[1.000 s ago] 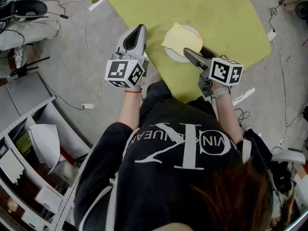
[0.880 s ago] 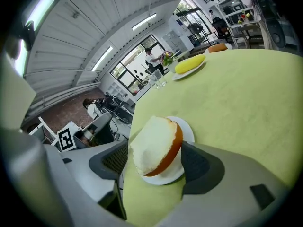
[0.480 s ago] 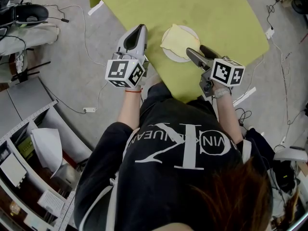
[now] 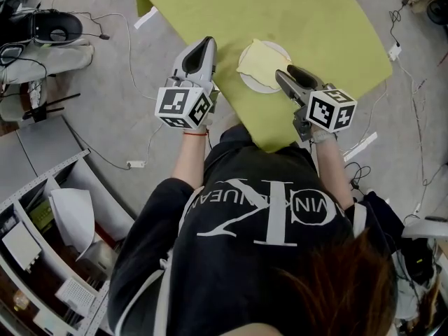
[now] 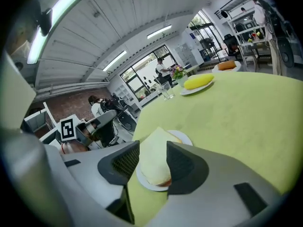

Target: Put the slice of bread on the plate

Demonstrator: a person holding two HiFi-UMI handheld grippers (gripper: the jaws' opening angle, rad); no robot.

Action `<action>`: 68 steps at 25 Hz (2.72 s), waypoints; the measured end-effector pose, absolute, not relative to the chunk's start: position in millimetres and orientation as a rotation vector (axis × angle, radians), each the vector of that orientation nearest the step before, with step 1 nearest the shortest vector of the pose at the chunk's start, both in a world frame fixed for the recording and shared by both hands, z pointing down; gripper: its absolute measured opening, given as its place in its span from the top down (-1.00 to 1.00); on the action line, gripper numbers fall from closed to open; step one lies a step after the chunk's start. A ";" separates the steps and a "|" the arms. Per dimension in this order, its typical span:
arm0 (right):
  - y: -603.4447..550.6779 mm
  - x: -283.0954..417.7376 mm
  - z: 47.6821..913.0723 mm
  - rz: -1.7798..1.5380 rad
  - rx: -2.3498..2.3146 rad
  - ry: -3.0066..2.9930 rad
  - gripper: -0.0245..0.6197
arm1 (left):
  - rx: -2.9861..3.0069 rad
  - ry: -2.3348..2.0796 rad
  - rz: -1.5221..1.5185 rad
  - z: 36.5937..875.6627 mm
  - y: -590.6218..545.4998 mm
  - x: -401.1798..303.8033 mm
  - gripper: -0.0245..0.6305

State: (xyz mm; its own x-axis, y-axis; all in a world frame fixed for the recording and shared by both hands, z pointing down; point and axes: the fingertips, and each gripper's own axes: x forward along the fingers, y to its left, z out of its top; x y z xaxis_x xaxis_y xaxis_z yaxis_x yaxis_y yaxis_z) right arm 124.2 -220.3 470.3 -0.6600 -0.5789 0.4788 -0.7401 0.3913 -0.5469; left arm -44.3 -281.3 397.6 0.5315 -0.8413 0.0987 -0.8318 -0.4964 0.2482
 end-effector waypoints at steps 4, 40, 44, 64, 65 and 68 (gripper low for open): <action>-222.7 124.9 462.8 1.076 1.210 -2.471 0.57 | 2.525 -1.407 -0.050 389.8 -280.5 -45.3 0.90; -288.3 195.2 369.0 0.381 1.512 -2.677 0.92 | 2.625 -1.543 -0.062 342.8 -305.5 -28.9 0.90; -270.0 170.3 358.8 0.313 1.502 -2.687 0.92 | 2.643 -1.578 -0.096 333.6 -287.0 -55.3 0.90; -255.8 152.7 328.0 0.104 1.532 -2.712 0.92 | 2.667 -1.698 -0.135 308.3 -272.1 -86.8 0.90; -258.6 158.5 328.6 0.103 1.533 -2.712 0.92 | 2.665 -1.701 -0.134 308.7 -275.2 -82.5 0.90; -261.2 165.5 330.4 0.101 1.527 -2.711 0.92 | 2.662 -1.703 -0.129 309.8 -278.6 -77.8 0.90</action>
State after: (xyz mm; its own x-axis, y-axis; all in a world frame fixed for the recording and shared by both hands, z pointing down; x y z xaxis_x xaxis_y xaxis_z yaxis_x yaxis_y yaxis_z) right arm 165.5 -261.2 330.4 -0.5186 -0.8532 0.0562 -0.8550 0.5169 -0.0427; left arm -77.8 -278.6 309.8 0.4167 -0.9055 -0.0802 -0.9072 -0.4198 0.0262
